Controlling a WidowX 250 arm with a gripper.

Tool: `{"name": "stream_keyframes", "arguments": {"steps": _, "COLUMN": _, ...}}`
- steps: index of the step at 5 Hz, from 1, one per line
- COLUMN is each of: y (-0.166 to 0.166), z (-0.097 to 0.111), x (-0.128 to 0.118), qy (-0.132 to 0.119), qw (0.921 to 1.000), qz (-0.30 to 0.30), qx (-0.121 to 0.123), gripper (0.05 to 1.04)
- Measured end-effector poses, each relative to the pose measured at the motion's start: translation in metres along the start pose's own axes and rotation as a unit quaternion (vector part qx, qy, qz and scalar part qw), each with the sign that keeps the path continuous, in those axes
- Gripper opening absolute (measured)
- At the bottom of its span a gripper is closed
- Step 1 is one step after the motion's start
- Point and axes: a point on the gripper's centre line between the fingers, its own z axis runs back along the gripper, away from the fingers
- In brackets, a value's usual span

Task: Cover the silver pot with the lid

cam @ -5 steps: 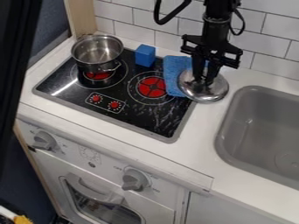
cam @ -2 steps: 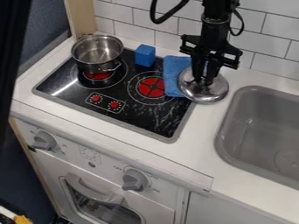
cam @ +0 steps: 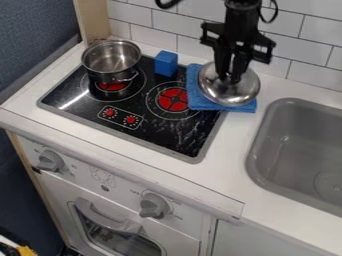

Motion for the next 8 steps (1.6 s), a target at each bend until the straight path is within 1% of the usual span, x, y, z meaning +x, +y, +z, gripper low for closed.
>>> {"name": "stream_keyframes", "arguments": {"steps": 1, "y": 0.028, "z": 0.023, "x": -0.016, "qy": -0.022, "qw": 0.9987, "qz": 0.047, "qx": 0.003, "gripper": 0.272}}
{"name": "stream_keyframes", "arguments": {"steps": 2, "y": 0.058, "z": 0.032, "x": -0.025, "qy": -0.022, "qw": 0.9942, "qz": 0.105, "qx": -0.003, "gripper": 0.272}}
{"name": "stream_keyframes", "arguments": {"steps": 3, "y": 0.098, "z": 0.034, "x": -0.036, "qy": -0.027, "qw": 0.9841, "qz": 0.175, "qx": -0.002, "gripper": 0.272}}
{"name": "stream_keyframes", "arguments": {"steps": 4, "y": 0.125, "z": 0.038, "x": -0.045, "qy": -0.022, "qw": 0.9746, "qz": 0.223, "qx": 0.005, "gripper": 0.272}}
{"name": "stream_keyframes", "arguments": {"steps": 5, "y": 0.155, "z": 0.033, "x": -0.052, "qy": -0.007, "qw": 0.9645, "qz": 0.263, "qx": 0.022, "gripper": 0.272}}
{"name": "stream_keyframes", "arguments": {"steps": 6, "y": 0.183, "z": 0.021, "x": -0.049, "qy": 0.009, "qw": 0.9576, "qz": 0.288, "qx": 0.012, "gripper": 0.272}}
{"name": "stream_keyframes", "arguments": {"steps": 7, "y": 0.203, "z": 0.008, "x": -0.039, "qy": 0.024, "qw": 0.9558, "qz": 0.293, "qx": 0.002, "gripper": 0.272}}
{"name": "stream_keyframes", "arguments": {"steps": 8, "y": 0.21, "z": -0.006, "x": -0.026, "qy": 0.04, "qw": 0.9555, "qz": 0.292, "qx": -0.011, "gripper": 0.272}}
